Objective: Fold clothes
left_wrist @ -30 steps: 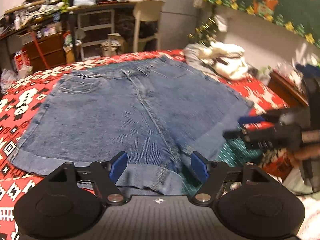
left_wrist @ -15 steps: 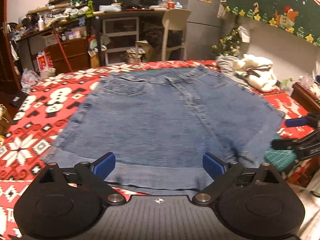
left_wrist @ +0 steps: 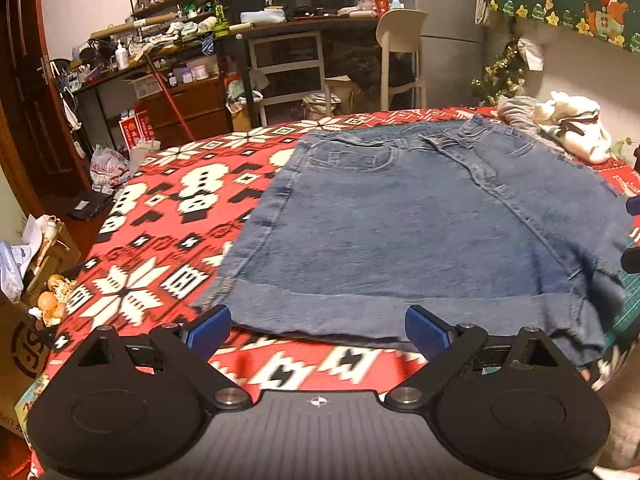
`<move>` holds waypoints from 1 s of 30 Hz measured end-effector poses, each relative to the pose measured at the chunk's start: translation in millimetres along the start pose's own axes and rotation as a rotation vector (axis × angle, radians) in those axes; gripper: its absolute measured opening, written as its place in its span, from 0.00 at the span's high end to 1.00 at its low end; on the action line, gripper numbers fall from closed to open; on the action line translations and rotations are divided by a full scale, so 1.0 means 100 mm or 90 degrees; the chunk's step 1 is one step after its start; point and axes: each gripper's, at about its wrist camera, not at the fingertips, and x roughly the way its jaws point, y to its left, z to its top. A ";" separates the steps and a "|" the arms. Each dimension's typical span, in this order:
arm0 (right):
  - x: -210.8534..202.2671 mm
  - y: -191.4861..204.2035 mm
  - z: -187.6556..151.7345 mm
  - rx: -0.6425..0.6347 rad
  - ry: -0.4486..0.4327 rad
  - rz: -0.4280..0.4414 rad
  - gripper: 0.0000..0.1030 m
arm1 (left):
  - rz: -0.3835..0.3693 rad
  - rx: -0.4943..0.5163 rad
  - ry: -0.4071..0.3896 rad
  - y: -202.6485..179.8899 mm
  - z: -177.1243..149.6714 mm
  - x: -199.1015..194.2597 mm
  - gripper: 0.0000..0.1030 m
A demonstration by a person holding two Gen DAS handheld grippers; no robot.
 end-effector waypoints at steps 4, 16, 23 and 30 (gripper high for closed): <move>0.06 0.23 0.07 -0.028 0.006 0.015 0.01 | 0.012 0.012 0.011 0.15 -0.04 0.04 0.08; 0.18 0.65 0.08 -0.102 0.026 0.028 0.01 | 0.026 0.046 -0.013 0.57 -0.04 0.16 0.08; 0.27 0.85 0.03 -0.180 0.047 -0.007 0.02 | 0.024 0.088 -0.025 0.64 -0.06 0.25 0.09; 0.35 1.03 0.04 -0.242 0.050 -0.040 0.21 | 0.007 0.137 -0.038 0.63 -0.07 0.24 0.20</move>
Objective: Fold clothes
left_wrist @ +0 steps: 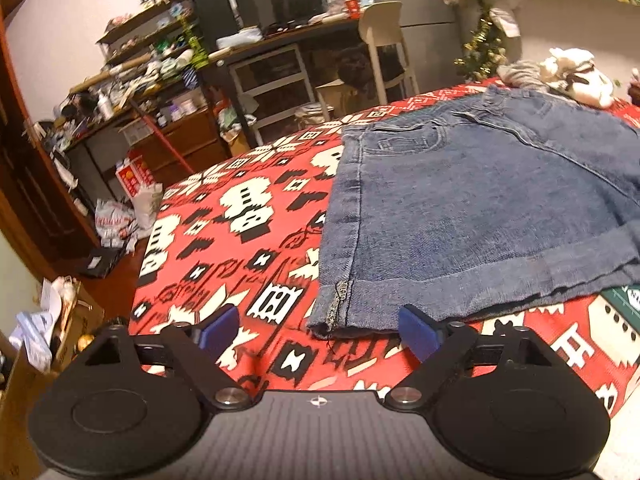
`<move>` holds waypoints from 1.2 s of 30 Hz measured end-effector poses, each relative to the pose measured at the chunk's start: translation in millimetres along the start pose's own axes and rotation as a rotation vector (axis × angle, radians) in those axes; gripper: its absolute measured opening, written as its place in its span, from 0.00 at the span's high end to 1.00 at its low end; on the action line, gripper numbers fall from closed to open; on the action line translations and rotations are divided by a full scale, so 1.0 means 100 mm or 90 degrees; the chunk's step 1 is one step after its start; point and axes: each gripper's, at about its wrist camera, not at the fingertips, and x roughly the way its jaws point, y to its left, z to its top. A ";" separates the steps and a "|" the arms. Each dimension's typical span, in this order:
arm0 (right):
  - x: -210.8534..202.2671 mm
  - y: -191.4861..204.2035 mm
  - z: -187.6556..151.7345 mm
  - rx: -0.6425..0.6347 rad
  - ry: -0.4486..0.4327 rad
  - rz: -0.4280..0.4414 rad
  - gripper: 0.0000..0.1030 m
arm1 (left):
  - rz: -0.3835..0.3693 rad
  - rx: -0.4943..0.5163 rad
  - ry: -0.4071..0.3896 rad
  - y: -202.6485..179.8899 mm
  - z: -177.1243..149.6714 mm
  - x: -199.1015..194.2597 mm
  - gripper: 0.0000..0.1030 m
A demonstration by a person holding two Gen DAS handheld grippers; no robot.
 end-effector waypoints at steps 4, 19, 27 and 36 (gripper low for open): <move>0.01 0.09 0.04 -0.035 0.003 0.000 0.36 | -0.016 0.023 -0.006 -0.03 -0.01 -0.01 0.31; 0.04 0.03 0.06 0.035 0.010 0.038 0.70 | -0.024 0.063 -0.009 0.00 -0.09 -0.04 0.54; 0.03 -0.05 0.06 0.075 0.015 0.059 0.70 | -0.029 0.044 0.009 0.08 -0.07 0.03 0.54; -0.02 -0.13 0.05 0.097 0.009 0.070 0.70 | -0.041 -0.039 -0.008 0.21 0.06 0.11 0.60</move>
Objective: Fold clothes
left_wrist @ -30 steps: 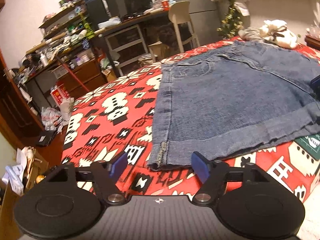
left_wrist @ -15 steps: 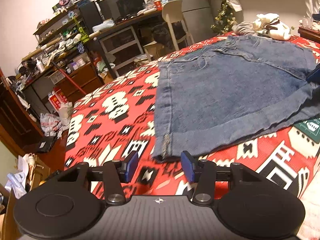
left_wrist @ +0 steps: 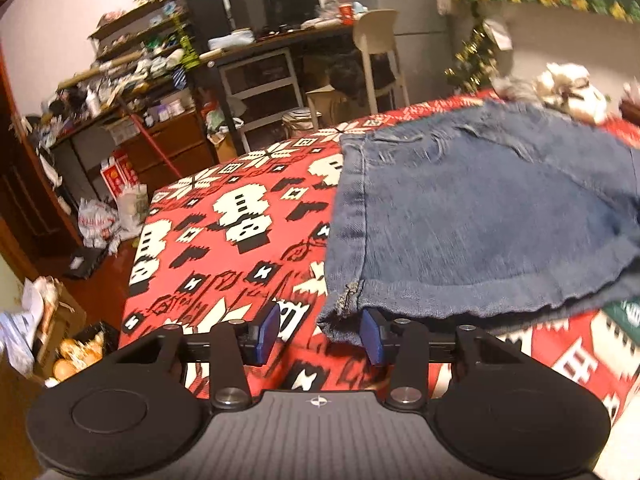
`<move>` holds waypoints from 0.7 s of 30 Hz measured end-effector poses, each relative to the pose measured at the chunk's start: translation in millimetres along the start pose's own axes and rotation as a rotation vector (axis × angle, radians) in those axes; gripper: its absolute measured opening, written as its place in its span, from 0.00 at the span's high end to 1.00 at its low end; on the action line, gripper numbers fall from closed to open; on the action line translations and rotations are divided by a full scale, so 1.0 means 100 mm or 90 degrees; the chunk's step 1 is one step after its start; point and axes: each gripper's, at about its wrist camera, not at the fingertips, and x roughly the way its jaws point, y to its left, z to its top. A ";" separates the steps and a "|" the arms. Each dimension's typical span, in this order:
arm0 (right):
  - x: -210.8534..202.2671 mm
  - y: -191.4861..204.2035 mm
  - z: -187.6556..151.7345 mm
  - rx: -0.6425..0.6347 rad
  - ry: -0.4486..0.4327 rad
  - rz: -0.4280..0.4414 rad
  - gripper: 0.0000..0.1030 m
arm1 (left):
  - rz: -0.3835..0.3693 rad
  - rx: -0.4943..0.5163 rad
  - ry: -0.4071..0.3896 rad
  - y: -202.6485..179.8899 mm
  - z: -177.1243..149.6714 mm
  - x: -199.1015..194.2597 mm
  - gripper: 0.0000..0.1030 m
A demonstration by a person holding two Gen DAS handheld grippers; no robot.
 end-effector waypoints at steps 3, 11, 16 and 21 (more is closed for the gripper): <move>0.02 -0.01 0.00 0.005 0.004 0.007 0.70 | -0.004 0.000 0.007 -0.05 0.04 0.05 0.61; 0.02 0.08 -0.02 -0.031 0.019 0.030 0.81 | -0.017 -0.084 0.012 0.03 0.05 0.00 0.89; -0.01 0.11 0.00 -0.036 0.023 0.052 0.82 | -0.021 -0.114 0.031 0.12 -0.02 0.02 0.89; 0.01 0.08 -0.04 -0.029 0.028 0.065 0.73 | -0.019 -0.124 0.044 0.11 -0.05 0.02 0.84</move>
